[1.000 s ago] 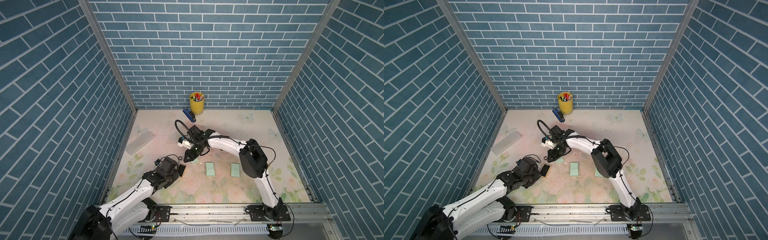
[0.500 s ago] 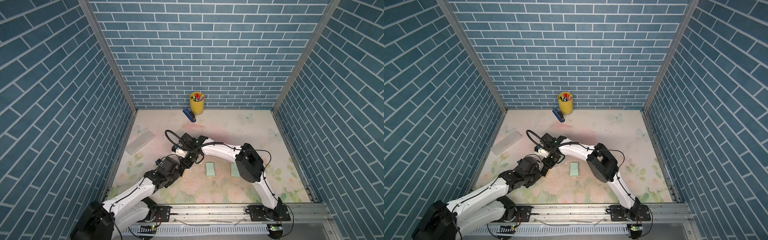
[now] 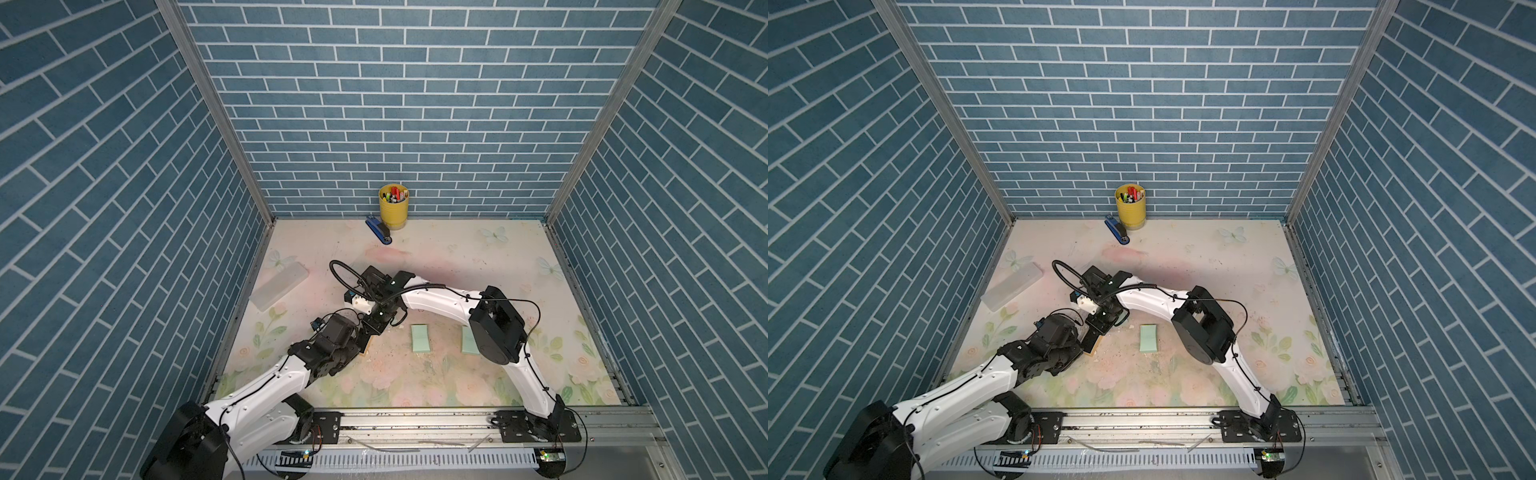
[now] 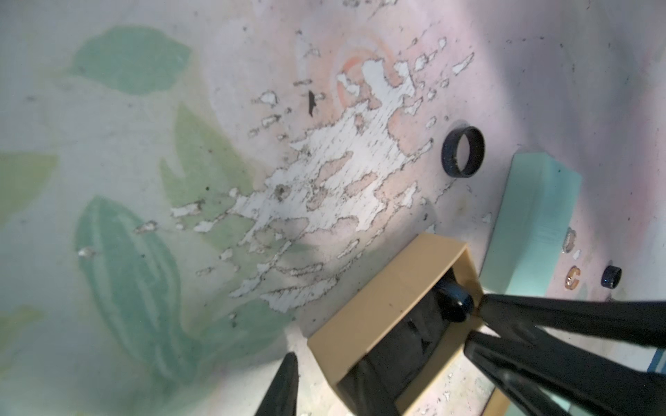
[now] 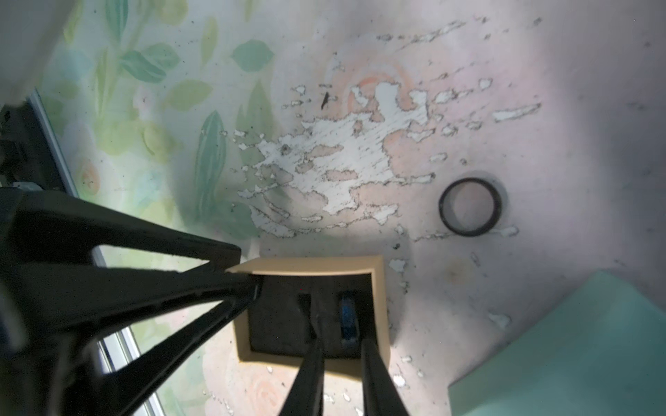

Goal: Take the rings out of the lift-off lid box
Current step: Take out the ring from the jewelry box.

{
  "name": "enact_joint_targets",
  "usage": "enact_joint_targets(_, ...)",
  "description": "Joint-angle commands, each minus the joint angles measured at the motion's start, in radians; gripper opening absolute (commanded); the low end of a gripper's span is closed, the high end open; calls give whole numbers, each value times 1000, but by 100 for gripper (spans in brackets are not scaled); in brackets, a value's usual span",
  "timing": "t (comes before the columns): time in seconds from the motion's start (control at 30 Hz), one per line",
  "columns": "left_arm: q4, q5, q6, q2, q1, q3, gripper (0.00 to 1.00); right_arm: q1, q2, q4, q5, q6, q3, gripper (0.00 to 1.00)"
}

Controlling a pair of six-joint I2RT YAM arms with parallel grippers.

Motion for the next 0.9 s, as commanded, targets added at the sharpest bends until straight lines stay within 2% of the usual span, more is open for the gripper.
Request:
enact_joint_targets(0.0,-6,-11,8,-2,6,6,29,5,29,-39,5,-46,43,22)
enact_joint_targets(0.6,-1,-8,11,6,6,9,29,9,74,-76,5,-57,78,27)
enact_joint_targets(0.67,0,-9,12,9,5,9,29,11,73,-77,9,-60,78,24)
enact_joint_targets(0.87,-9,-11,12,3,6,11,29,11,61,-70,17,-59,79,8)
